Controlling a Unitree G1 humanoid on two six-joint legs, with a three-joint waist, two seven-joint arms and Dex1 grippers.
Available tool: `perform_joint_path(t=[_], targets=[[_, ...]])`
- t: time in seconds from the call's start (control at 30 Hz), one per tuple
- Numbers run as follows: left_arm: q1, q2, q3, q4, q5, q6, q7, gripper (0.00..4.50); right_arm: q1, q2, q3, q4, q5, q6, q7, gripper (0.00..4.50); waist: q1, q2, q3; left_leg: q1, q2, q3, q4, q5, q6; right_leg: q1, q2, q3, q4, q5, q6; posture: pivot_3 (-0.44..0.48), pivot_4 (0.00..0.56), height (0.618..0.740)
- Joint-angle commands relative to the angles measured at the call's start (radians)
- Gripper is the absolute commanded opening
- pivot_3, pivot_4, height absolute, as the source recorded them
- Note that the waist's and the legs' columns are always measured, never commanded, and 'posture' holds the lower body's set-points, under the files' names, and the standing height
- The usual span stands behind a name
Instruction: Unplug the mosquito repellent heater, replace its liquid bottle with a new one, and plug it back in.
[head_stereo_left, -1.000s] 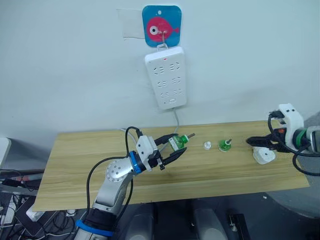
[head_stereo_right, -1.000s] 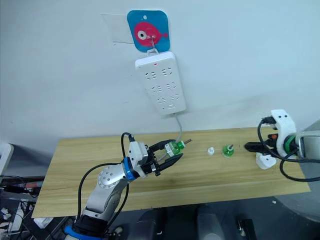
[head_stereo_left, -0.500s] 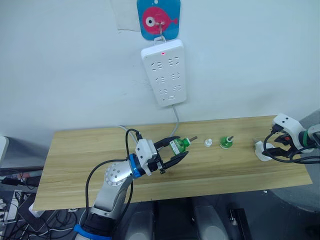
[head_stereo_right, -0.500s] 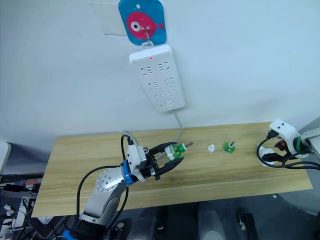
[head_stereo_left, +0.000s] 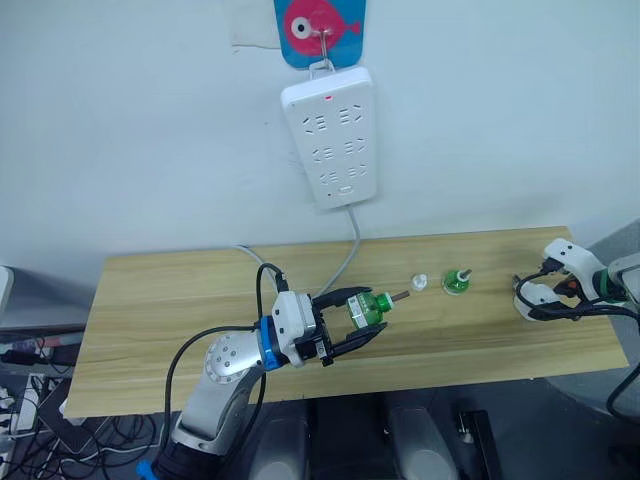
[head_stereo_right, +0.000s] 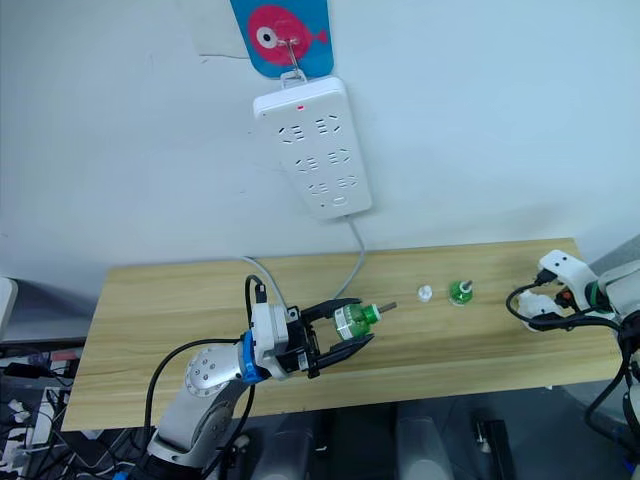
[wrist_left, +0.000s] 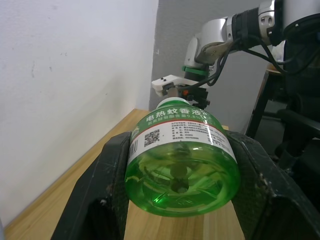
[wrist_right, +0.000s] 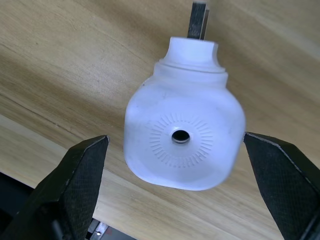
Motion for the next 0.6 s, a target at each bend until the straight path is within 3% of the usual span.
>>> perform_joint_path(t=[0.03, 0.5, 0.6], targets=[[0.013, 0.004, -0.005, -0.061, -0.024, 0.005, 0.004, 2.26, -0.016, 0.004, -0.055, 0.033, -0.020, -0.014, 0.019, 4.48, 0.000, 0.000, 0.001, 0.000, 0.000, 0.000, 0.000, 0.000, 0.000, 0.000, 0.000, 0.000, 0.000, 0.000, 0.000, -0.022, 0.400, 0.740], [0.032, 0.019, -0.005, -0.091, -0.029, 0.027, 0.010, 2.26, -0.023, 0.054, -0.121, 0.116, -0.090, -0.073, 0.012, 4.48, 0.003, -0.001, 0.016, 0.000, 0.000, 0.000, 0.000, 0.000, 0.000, 0.000, 0.000, 0.000, 0.000, 0.000, 0.000, -0.008, 0.403, 0.740], [0.020, 0.019, -0.001, -0.080, -0.027, 0.025, 0.013, 2.26, -0.028, 0.064, -0.140, 0.139, -0.088, -0.073, 0.005, 3.87, 0.003, -0.001, 0.017, 0.000, 0.000, 0.000, 0.000, 0.000, 0.000, 0.000, 0.000, 0.000, 0.001, 0.000, 0.000, -0.006, 0.403, 0.740]])
